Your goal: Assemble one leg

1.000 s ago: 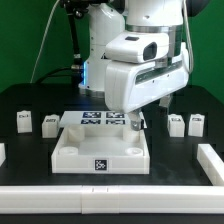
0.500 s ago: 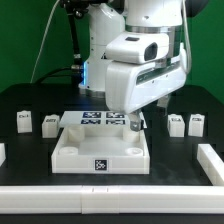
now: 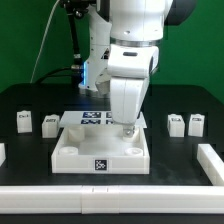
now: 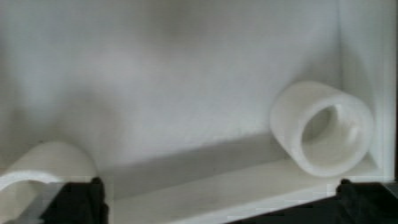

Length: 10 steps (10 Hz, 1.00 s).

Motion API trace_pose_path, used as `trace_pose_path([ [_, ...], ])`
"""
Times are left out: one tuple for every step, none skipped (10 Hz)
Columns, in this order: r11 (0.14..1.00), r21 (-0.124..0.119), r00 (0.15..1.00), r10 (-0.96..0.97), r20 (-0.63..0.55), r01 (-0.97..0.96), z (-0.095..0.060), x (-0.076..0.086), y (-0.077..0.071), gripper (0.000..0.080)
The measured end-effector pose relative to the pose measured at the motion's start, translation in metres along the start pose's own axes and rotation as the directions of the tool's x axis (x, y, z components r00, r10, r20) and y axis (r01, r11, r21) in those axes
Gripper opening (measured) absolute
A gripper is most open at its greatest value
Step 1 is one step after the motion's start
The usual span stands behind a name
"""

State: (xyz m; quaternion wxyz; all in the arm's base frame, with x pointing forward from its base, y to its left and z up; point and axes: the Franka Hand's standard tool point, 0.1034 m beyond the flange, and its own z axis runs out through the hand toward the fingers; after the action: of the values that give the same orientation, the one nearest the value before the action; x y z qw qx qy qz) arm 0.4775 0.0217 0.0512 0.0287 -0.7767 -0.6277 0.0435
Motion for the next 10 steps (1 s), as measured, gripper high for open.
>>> trace_pose_path([
  [1.0, 0.0, 1.0, 0.023, 0.002, -0.023, -0.003, -0.016, -0.003, 0.065],
  [0.999, 0.0, 0.999, 0.036, 0.003, -0.036, -0.002, -0.016, -0.003, 0.065],
  [0.999, 0.001, 0.999, 0.033, 0.003, -0.033, -0.001, -0.015, -0.003, 0.065],
  [0.999, 0.001, 0.999, 0.035, 0.003, -0.035, -0.001, -0.015, -0.003, 0.065],
  [0.999, 0.002, 0.999, 0.035, 0.003, -0.035, -0.001, -0.016, -0.003, 0.065],
  [1.0, -0.002, 1.0, 0.01, 0.001, -0.01, 0.0, -0.017, -0.003, 0.065],
  [0.993, -0.029, 0.993, -0.115, -0.009, 0.115, 0.006, -0.025, -0.008, 0.065],
  [0.984, -0.019, 0.984, -0.177, -0.011, 0.177, 0.015, -0.036, -0.021, 0.065],
  [0.979, -0.015, 0.979, -0.204, -0.013, 0.204, 0.02, -0.042, -0.025, 0.065],
  [0.969, -0.032, 0.97, -0.244, -0.016, 0.243, 0.025, -0.045, -0.031, 0.065],
])
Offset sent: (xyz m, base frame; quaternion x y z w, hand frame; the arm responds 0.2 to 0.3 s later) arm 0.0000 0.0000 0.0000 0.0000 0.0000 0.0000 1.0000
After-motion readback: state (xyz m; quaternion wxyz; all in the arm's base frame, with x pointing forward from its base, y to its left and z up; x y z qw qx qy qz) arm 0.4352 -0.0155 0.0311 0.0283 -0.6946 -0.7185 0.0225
